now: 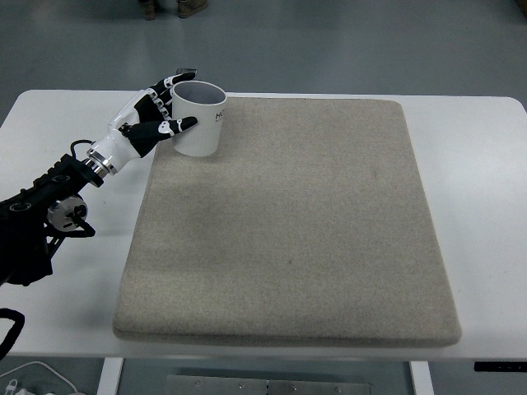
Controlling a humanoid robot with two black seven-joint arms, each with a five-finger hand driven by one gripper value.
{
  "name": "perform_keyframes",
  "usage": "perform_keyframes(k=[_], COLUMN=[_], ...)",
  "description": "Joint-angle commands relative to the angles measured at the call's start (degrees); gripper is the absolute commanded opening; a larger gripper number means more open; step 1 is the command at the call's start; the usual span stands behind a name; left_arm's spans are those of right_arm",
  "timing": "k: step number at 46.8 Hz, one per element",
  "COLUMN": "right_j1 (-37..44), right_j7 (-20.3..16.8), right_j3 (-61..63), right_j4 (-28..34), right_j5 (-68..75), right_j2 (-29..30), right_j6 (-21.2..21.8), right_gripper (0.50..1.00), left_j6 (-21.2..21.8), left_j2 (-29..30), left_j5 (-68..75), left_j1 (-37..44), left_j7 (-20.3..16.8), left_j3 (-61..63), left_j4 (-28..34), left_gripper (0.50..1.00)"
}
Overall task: Flip white cup upright
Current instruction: 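Lower the upright cup onto the pad's far edge with the left hand, then open the left hand fingers and release the upright cup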
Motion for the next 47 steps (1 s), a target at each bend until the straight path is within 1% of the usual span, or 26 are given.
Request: perform_keyframes(k=[1,11,21,29,40,42,47], right_j1=[-0.03,-0.03,-0.03,-0.03,-0.03,-0.03,-0.03], right_j7=[-0.02,-0.02,-0.02,-0.02,-0.02,-0.02,-0.02], right_j3=[-0.01,-0.01,0.08,0.08,0.08,0.08,0.08], right_j4=[0.00,0.00,0.00,0.00,0.00,0.00,0.00], right_j5=[-0.10,-0.10,-0.01,-0.01,-0.01,-0.01,-0.01], right_j2=[0.00,0.00,0.00,0.00,0.00,0.00,0.00], right_j6=[-0.01,-0.01,-0.01,-0.01,-0.01,-0.01,-0.01], right_gripper=[0.930,0.930,0.930,0.930,0.930,0.930,0.930], left_j6=[0.01,0.01,0.01,1.52,3.28,4.15,5.65], left_j2=[-0.23,-1.29,-1.99,-3.13,-5.33,-5.42,-5.68], left_j5=[0.33,1.48,1.48,1.48,2.71,2.97,4.20], left_j1=[0.46,0.63,0.90,0.99,0.90,0.90,0.90], left_j7=[0.02,0.02,0.02,0.02,0.02,0.02,0.02], left_j3=[0.08,-0.01,-0.01,0.08,-0.01,0.08,0.08], left_j4=[0.86,3.41,3.50,3.50,3.59,3.59,3.50], left_gripper=[0.617,0.621,0.628,0.651,0.660,0.668,0.715])
